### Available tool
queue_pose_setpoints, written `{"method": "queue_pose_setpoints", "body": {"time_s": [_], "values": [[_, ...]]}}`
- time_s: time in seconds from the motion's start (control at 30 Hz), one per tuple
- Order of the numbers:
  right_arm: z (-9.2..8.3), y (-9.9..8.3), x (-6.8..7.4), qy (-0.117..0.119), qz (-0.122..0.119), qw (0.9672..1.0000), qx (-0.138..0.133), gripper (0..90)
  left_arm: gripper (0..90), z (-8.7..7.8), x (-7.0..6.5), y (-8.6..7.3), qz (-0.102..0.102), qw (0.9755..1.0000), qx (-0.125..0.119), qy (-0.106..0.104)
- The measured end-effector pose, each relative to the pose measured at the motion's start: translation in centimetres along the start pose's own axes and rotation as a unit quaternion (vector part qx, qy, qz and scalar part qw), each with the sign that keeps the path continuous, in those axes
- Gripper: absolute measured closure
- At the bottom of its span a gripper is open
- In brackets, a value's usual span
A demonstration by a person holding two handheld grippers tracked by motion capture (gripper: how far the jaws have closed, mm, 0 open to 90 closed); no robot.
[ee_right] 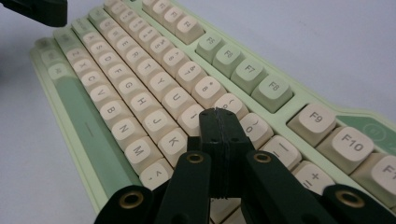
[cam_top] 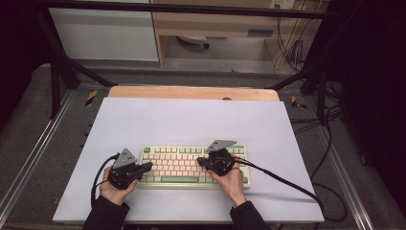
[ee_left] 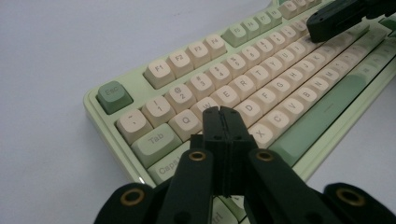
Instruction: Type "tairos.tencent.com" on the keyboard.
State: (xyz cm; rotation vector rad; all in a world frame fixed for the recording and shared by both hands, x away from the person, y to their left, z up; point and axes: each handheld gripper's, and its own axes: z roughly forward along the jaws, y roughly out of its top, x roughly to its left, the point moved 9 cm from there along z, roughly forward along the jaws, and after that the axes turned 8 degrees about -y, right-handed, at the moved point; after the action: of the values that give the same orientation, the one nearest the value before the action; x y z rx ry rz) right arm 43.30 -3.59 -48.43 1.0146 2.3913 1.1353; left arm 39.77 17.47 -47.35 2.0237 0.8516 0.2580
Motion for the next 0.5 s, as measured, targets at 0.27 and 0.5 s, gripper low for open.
{"method": "queue_pose_setpoints", "body": {"time_s": [0.27,0.5], "values": [[-1.7,0.6,0.0,-0.004,-0.013,0.9998,-0.013,90.0,90.0,0.0,0.0,0.0,0.000,1.0000,0.000,0.001],[-2.3,0.9,-0.1,-0.003,-0.015,0.9997,-0.019,90.0,90.0,-0.1,0.0,0.1,0.000,1.0000,-0.002,0.001]]}}
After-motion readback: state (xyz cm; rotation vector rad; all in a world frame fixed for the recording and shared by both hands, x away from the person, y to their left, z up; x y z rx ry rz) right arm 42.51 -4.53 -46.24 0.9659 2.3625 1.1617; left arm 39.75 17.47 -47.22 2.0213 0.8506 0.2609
